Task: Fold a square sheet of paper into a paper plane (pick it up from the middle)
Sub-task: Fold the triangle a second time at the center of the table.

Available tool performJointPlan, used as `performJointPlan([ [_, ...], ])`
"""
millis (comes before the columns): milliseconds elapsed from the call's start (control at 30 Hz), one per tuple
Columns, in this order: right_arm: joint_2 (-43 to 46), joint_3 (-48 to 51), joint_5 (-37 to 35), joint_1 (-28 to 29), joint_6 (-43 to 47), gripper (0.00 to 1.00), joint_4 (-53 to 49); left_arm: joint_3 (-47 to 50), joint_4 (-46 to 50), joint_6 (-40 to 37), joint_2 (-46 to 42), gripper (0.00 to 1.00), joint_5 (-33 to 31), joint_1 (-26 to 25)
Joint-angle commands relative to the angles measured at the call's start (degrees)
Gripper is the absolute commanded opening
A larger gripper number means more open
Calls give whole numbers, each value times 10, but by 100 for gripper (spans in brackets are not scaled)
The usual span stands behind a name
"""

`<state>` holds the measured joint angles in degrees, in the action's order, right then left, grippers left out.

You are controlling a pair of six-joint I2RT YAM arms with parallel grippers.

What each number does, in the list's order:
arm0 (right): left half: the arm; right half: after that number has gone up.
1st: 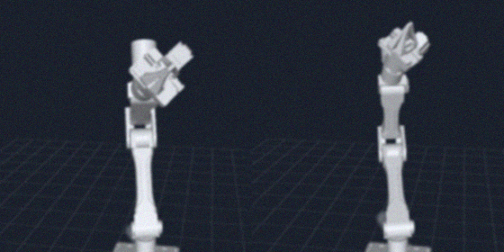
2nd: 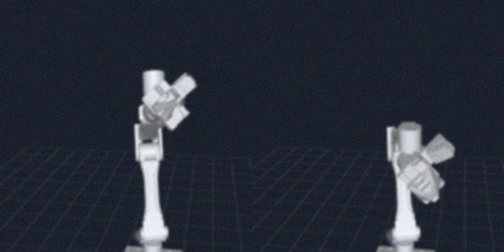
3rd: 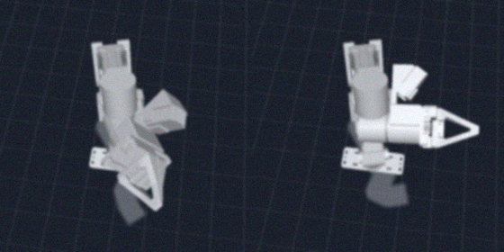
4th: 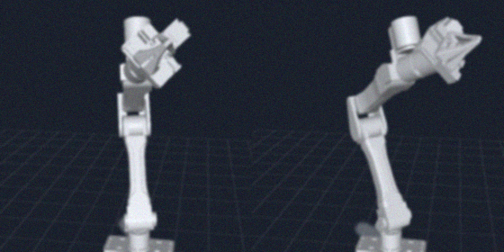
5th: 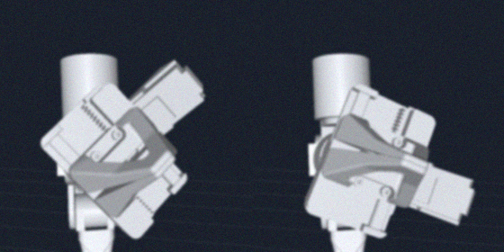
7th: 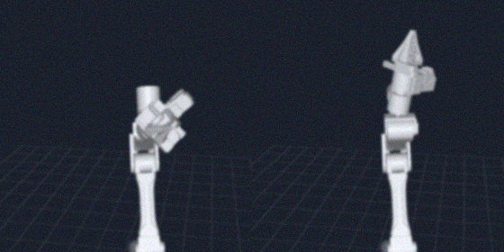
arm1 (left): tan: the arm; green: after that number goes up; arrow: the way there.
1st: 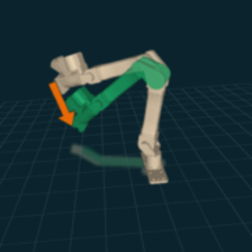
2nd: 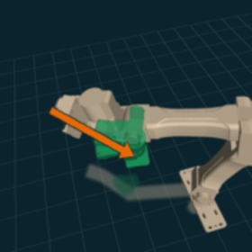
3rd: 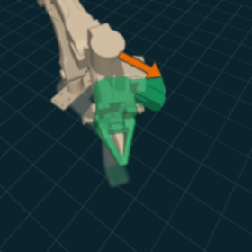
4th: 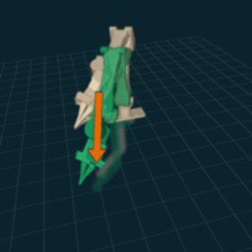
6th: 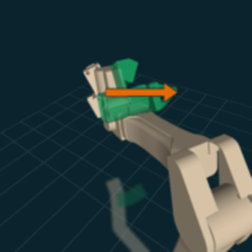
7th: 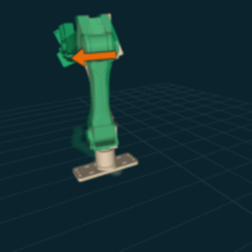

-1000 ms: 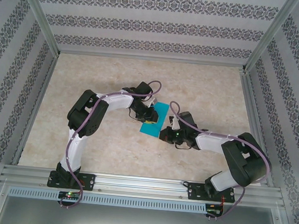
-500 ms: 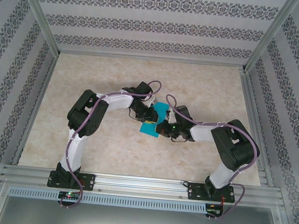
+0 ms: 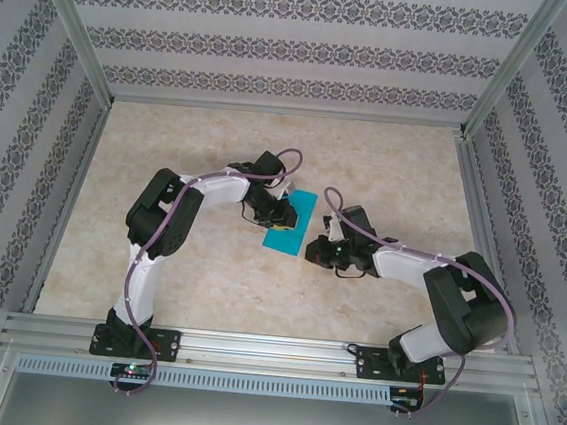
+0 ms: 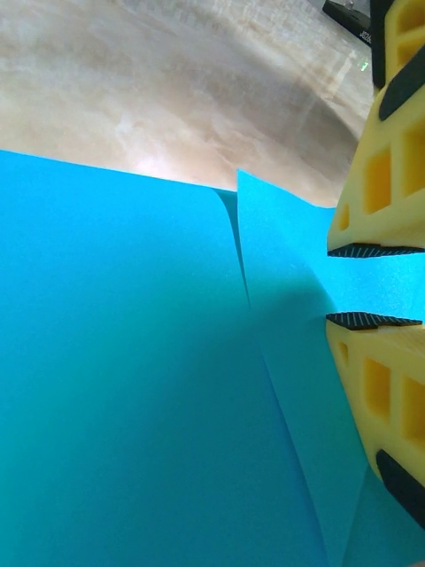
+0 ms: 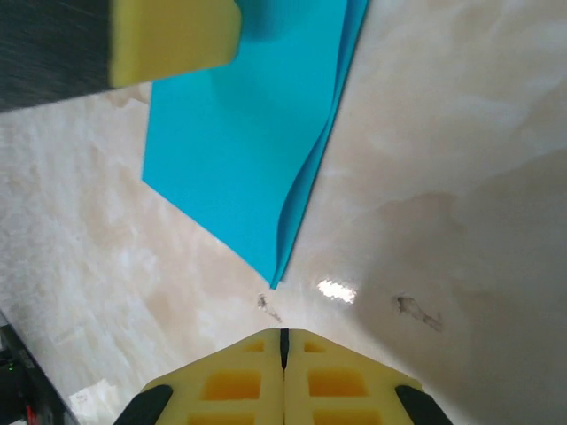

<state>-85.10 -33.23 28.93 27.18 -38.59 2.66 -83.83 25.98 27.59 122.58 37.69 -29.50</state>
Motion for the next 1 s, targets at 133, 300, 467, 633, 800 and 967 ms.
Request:
performJointPlan([
  [133,26,-16,-12,-39,-6,13,-8,-23,10,-3,-1,29,6,8],
  [300,-5,-50,-9,-46,-9,20,3,-42,20,-6,-24,31,10,8],
  [467,-42,-80,-5,-49,-6,25,15,-60,45,-20,-38,32,-1,8],
  [633,-74,-104,8,-45,9,31,26,-52,67,-36,-50,34,-25,14],
  [800,-110,-133,20,-35,31,35,25,-20,58,-36,-77,41,-30,27],
  [967,-153,-168,28,-25,47,35,18,14,47,-35,-109,50,-31,36],
])
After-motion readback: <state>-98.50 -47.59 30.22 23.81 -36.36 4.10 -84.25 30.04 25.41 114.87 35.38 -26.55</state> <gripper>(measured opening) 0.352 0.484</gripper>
